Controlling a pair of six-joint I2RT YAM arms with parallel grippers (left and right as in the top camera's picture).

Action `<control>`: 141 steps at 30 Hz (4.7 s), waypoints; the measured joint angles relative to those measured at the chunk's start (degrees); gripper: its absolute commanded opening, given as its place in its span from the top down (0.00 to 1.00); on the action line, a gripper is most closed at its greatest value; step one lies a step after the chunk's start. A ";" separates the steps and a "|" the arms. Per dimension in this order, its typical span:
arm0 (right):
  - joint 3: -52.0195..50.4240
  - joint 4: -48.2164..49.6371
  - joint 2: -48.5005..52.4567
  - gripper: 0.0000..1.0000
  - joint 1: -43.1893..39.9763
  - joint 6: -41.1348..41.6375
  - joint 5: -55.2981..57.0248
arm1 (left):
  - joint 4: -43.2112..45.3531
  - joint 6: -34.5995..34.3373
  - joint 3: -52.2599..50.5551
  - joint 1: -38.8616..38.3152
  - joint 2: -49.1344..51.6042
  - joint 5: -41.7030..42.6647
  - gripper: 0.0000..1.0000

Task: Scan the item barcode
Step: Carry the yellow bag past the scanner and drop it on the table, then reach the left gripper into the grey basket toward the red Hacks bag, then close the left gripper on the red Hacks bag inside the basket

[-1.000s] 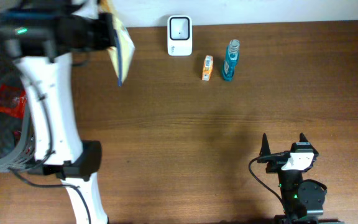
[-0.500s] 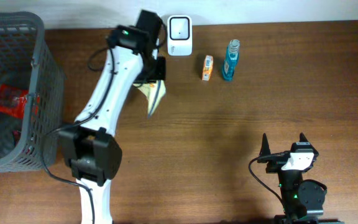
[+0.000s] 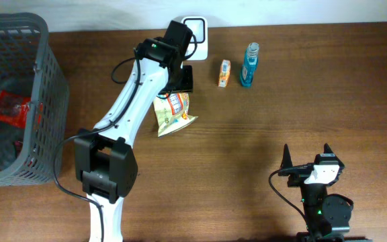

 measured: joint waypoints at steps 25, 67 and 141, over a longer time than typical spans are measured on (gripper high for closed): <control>0.00 -0.02 0.00 0.02 0.00 0.00 0.00 | -13.73 2.47 26.03 48.52 -14.36 -9.46 0.11; 0.00 0.00 0.00 0.01 0.00 0.00 0.00 | -9.22 4.66 21.55 53.57 18.40 -5.75 0.30; 0.00 0.00 0.00 0.01 0.00 0.00 0.00 | -30.42 -1.18 -6.14 58.40 -23.34 -13.05 1.00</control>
